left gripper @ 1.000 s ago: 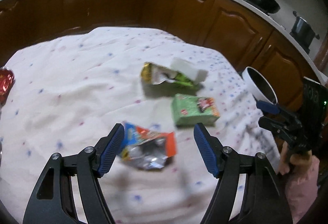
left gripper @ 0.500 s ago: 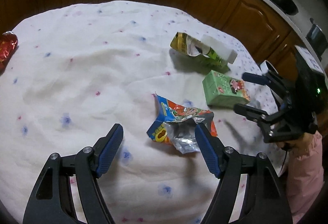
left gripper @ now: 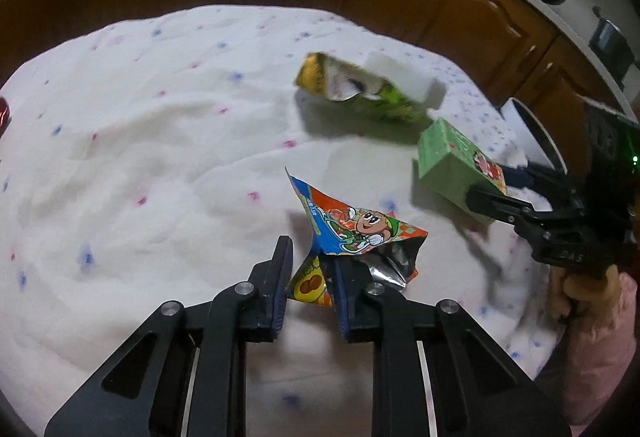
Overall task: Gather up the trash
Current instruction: 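Grasp the cartoon snack bag with the left tool while the right tool grasps the green milk carton, then carry the snack bag and milk carton over the bin and open both tools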
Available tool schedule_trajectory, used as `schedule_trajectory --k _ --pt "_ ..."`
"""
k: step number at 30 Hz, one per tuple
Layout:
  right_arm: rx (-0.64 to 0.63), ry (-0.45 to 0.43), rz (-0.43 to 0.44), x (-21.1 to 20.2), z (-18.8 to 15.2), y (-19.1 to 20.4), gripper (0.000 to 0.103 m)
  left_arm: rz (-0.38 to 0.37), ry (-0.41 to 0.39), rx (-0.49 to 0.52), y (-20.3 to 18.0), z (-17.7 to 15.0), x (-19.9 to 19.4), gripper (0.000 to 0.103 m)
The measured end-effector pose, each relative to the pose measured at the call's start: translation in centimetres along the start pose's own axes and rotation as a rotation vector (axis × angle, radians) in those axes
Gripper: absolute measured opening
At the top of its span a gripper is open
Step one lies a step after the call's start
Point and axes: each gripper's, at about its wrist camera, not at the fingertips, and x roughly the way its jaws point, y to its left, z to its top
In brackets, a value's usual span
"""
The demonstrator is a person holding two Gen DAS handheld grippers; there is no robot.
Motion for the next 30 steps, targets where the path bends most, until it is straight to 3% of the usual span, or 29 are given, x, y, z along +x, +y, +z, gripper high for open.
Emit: schedule_trajectory --k 5,10,17,30 --pt "0.225 -0.058 -0.024 -3.4 -2.6 -3.2 0.056 -0.054 -0.026 0.041 -2.9 0.7 -0.5 0.017" --pt "0.324 -0.128 -0.086 -6.6 -4.5 -4.8 0.055 -0.093 -0.033 0.087 -6.1 1.3 -0.2 0.017" --pt "0.392 -0.227 -0.183 -10.5 -6.1 -6.1 0.055 -0.115 -0.054 0.156 -10.7 1.9 0.3 0.017" --pt "0.46 -0.307 -0.31 -15.2 -6.9 -10.5 0.055 -0.18 -0.084 0.245 -17.8 4.6 1.4 0.017"
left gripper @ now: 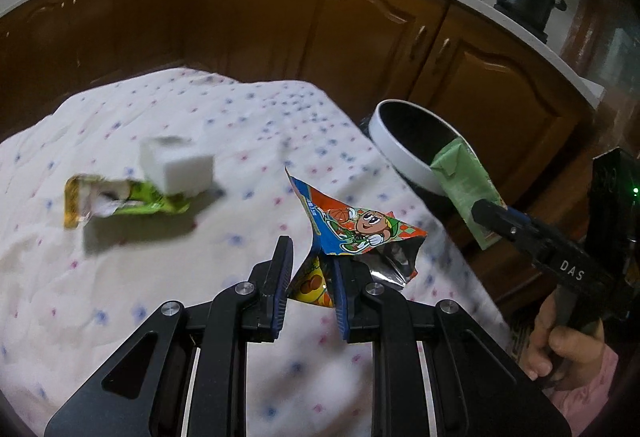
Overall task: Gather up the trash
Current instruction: 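Carry the snack bag and milk carton over the bin and open both tools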
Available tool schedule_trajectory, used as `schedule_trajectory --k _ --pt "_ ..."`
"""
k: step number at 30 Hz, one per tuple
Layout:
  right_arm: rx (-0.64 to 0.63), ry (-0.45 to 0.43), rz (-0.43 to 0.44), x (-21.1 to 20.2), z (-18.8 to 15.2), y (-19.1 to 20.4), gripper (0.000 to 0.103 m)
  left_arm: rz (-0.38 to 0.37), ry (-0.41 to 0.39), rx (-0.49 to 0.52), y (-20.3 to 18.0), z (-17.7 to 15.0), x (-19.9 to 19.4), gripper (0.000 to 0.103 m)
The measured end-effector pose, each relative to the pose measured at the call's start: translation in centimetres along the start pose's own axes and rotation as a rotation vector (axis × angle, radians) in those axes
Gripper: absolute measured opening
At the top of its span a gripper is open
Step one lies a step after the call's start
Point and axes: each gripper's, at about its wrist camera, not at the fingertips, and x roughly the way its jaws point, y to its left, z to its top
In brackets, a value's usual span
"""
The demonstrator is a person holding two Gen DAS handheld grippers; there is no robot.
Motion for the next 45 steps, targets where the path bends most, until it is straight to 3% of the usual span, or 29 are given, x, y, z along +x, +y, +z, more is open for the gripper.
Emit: schedule_trajectory --k 17,45 --pt "0.061 -0.048 -0.102 -0.3 2.8 -5.3 0.054 -0.038 -0.011 0.093 -4.7 4.9 3.0 0.018" --pt "0.079 -0.053 -0.217 1.2 7.1 -11.2 0.054 -0.004 0.007 0.225 -12.6 11.9 11.5 0.018"
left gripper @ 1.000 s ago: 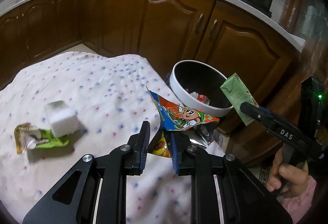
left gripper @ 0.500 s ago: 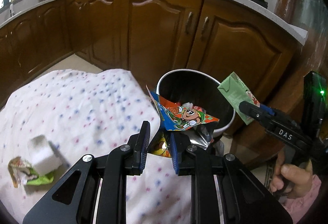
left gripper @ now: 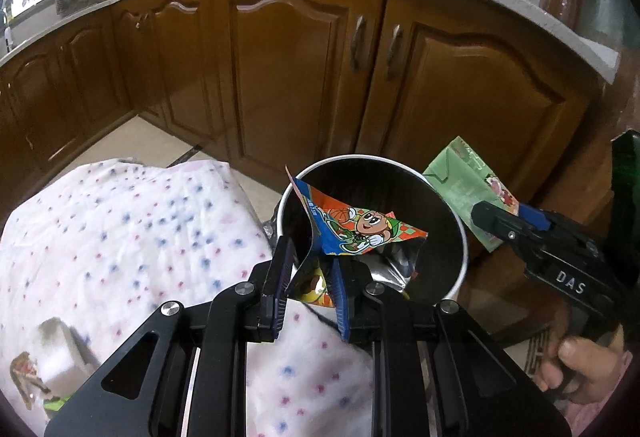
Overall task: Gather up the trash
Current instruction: 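Carry the snack bag and milk carton over the bin and open both tools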
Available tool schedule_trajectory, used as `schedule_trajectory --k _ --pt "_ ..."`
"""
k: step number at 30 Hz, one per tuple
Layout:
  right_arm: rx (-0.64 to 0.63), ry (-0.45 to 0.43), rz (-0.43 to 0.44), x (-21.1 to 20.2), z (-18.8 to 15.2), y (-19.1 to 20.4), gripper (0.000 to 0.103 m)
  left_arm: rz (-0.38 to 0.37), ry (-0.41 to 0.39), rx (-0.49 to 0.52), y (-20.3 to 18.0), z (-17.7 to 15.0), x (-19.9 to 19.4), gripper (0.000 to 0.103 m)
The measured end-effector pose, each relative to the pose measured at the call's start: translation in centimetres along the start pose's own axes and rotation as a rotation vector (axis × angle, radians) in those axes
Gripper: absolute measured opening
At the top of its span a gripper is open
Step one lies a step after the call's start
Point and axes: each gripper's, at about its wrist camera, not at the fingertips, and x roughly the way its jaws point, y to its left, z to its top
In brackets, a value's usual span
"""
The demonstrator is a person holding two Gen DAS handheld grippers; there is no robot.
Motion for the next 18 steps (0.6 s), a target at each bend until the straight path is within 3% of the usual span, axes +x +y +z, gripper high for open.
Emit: schedule_trajectory --k 18 --pt "-0.014 0.079 -0.016 3.3 1.0 -1.1 0.052 0.002 0.087 0.013 -1.4 0.9 5.2 0.018"
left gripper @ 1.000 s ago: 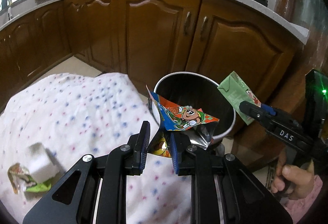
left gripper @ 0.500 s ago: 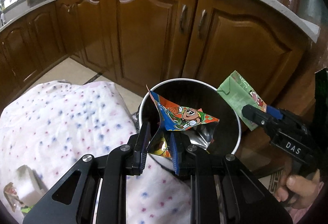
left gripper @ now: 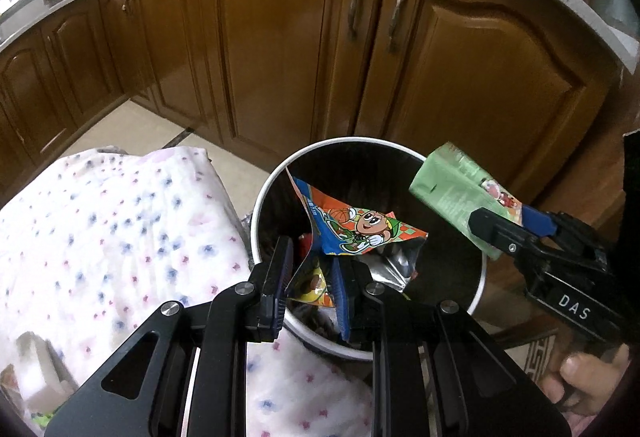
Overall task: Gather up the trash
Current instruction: 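Carry the snack bag and milk carton over the bin and open both tools, then move both tools back toward the foam block and juice pouch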
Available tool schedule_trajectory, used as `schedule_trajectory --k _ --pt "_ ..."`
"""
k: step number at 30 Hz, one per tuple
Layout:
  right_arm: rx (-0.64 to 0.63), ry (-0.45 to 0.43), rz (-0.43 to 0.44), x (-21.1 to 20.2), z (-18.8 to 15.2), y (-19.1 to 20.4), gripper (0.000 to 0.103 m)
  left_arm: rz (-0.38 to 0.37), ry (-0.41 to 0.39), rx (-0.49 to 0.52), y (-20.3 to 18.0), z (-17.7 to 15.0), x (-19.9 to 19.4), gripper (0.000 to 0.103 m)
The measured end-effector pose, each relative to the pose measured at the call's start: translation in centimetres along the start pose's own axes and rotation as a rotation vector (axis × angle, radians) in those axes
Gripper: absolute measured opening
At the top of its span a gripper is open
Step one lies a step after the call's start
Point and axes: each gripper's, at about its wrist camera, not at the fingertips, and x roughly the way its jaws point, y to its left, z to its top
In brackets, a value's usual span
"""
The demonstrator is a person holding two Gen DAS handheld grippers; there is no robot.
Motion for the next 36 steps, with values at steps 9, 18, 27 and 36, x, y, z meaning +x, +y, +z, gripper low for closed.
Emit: schedule_trajectory --k 9,18,27,36 --pt "-0.036 0.019 -0.011 0.7 0.0 0.3 0.049 0.001 0.038 0.014 -0.6 0.0 1.4 0.018" --pt "0.008 -0.003 0.002 -0.5 0.0 -0.2 0.055 0.012 0.041 0.044 -1.0 -0.2 0.9 0.064" --pt "0.085 -0.114 0.071 -4.8 -1.3 0.4 0.081 0.023 -0.019 -0.038 2.0 -3.1 -3.5 0.064" --pt "0.068 -0.133 0.191 -6.8 -4.0 5.3 0.092 0.051 -0.117 -0.17 7.4 -9.6 -10.9 0.07"
